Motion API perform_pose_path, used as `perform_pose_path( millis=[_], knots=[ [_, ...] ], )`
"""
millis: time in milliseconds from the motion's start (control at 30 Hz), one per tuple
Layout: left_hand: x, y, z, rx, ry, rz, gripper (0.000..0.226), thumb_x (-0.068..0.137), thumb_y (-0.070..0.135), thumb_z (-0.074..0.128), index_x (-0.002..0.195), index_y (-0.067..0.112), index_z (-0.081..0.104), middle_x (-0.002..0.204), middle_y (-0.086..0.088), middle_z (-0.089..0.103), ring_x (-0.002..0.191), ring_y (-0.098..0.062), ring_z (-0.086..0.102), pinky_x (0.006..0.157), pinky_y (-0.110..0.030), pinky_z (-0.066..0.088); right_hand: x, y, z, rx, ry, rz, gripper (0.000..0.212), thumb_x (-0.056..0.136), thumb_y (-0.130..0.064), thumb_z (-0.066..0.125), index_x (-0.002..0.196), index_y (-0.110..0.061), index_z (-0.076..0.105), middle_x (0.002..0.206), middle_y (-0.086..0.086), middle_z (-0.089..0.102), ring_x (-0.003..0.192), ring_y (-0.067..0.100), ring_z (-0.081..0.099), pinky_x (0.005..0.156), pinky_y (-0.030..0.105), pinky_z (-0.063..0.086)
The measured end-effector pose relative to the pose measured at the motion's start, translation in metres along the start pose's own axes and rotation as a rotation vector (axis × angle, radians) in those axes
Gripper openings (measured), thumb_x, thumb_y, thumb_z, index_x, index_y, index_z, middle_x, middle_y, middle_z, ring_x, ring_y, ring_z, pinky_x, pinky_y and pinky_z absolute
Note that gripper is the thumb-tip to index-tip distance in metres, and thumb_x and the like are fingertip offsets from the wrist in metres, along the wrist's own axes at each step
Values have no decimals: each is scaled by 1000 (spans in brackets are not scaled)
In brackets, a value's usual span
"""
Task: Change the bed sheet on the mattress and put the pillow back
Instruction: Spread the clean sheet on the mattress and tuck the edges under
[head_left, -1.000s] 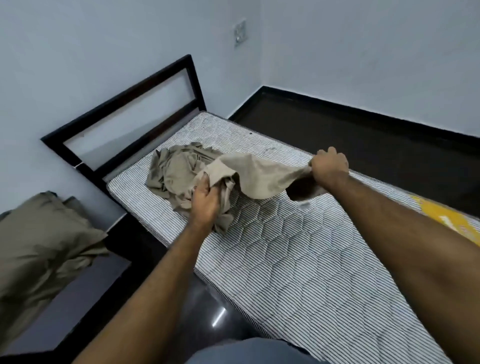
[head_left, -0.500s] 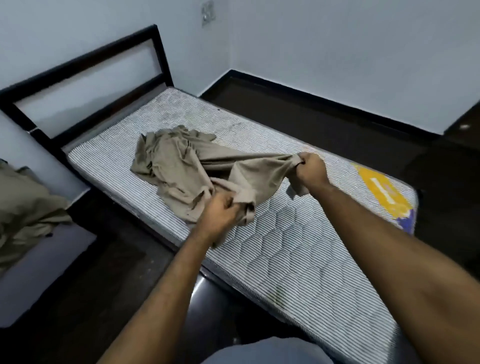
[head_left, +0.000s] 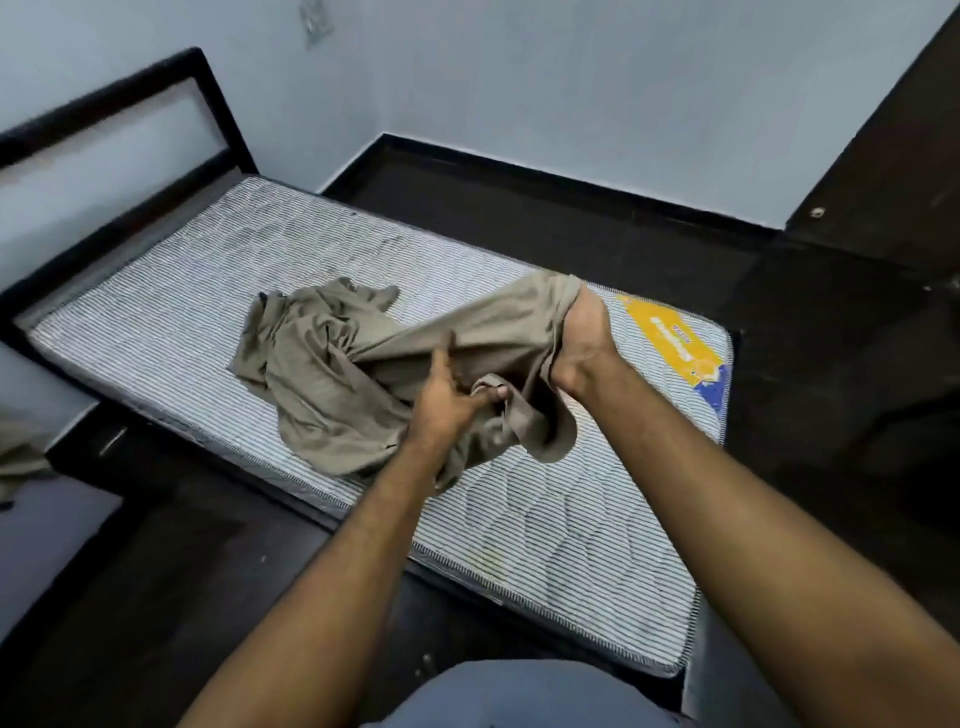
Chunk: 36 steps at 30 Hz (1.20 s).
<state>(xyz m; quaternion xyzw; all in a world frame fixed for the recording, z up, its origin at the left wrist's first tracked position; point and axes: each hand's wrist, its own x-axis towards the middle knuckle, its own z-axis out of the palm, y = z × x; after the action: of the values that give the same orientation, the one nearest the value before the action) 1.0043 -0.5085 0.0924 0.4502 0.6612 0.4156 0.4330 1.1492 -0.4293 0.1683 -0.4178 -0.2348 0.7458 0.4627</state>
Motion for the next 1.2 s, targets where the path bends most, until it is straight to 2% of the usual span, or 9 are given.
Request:
perform_pose_path(
  millis=[100, 167, 400, 533, 767, 867, 1000, 1133, 1200],
  knots=[
    [0, -3, 38, -66, 28, 59, 6, 95, 18, 71, 92, 21, 74, 70, 10, 67, 62, 2, 56, 73, -32, 46, -20, -13, -36, -153, -129, 43, 12, 70, -9, 51, 76, -6, 61, 74, 13, 61, 71, 27, 57, 72, 34, 52],
    [-5, 0, 61, -100, 86, 37, 30, 93, 29, 65, 63, 25, 68, 58, 14, 60, 55, 0, 49, 68, -32, 40, -32, -21, -63, -316, -197, 50, 14, 71, 1, 42, 70, -4, 56, 63, 11, 58, 56, 22, 56, 55, 25, 50],
    [-53, 13, 139, -140, 181, 65, 29, 103, 19, 58, 78, 4, 61, 69, 0, 57, 66, -11, 52, 65, -30, 44, -14, -12, -179, -897, 3, -111, 25, 81, -4, 47, 90, -12, 69, 85, 1, 70, 75, 14, 64, 60, 23, 47],
    [-57, -5, 146, -149, 258, 13, 30, 103, 29, 57, 75, 17, 62, 72, 1, 66, 69, -17, 61, 69, -36, 50, -7, -4, -205, -1097, -76, -132, 29, 77, -15, 50, 93, -24, 72, 86, -10, 71, 82, 10, 65, 65, 27, 50],
    [-38, -44, 174, -595, 554, -522, 40, 95, 41, 63, 64, 16, 66, 72, -7, 64, 69, -24, 62, 67, -33, 50, 3, -14, -211, -203, 112, 223, 20, 91, -29, 52, 75, -17, 55, 59, 5, 56, 49, 20, 36, 48, 24, 27],
    [-39, -71, 187, -621, 593, -639, 32, 80, 39, 72, 91, 10, 71, 81, -12, 69, 78, -33, 70, 68, -43, 57, 8, -15, -240, -325, 115, 328, 43, 96, -47, 63, 74, -11, 67, 68, 9, 67, 56, 23, 53, 50, 31, 44],
    [-77, -91, 196, -428, 710, -882, 99, 66, 56, 84, 140, 8, 41, 105, -12, 73, 90, -31, 74, 80, -40, 61, 10, -5, -274, -544, 34, 530, 42, 87, -30, 76, 106, 7, 70, 89, 16, 77, 76, 26, 75, 66, 39, 62],
    [-91, -103, 202, -747, 383, -1007, 40, 94, 51, 61, 102, 12, 68, 78, -6, 76, 73, -25, 74, 64, -34, 62, 11, -10, -282, -625, -150, 808, 39, 92, -28, 73, 115, 2, 67, 106, 17, 75, 98, 28, 73, 87, 45, 60],
    [-100, -88, 214, -848, 328, -1092, 54, 103, 52, 45, 74, 11, 65, 57, -10, 68, 58, -26, 67, 58, -26, 56, 9, -10, -288, -658, -243, 861, 36, 94, -19, 71, 121, 3, 64, 114, 19, 71, 105, 32, 70, 91, 48, 59]
  ],
)
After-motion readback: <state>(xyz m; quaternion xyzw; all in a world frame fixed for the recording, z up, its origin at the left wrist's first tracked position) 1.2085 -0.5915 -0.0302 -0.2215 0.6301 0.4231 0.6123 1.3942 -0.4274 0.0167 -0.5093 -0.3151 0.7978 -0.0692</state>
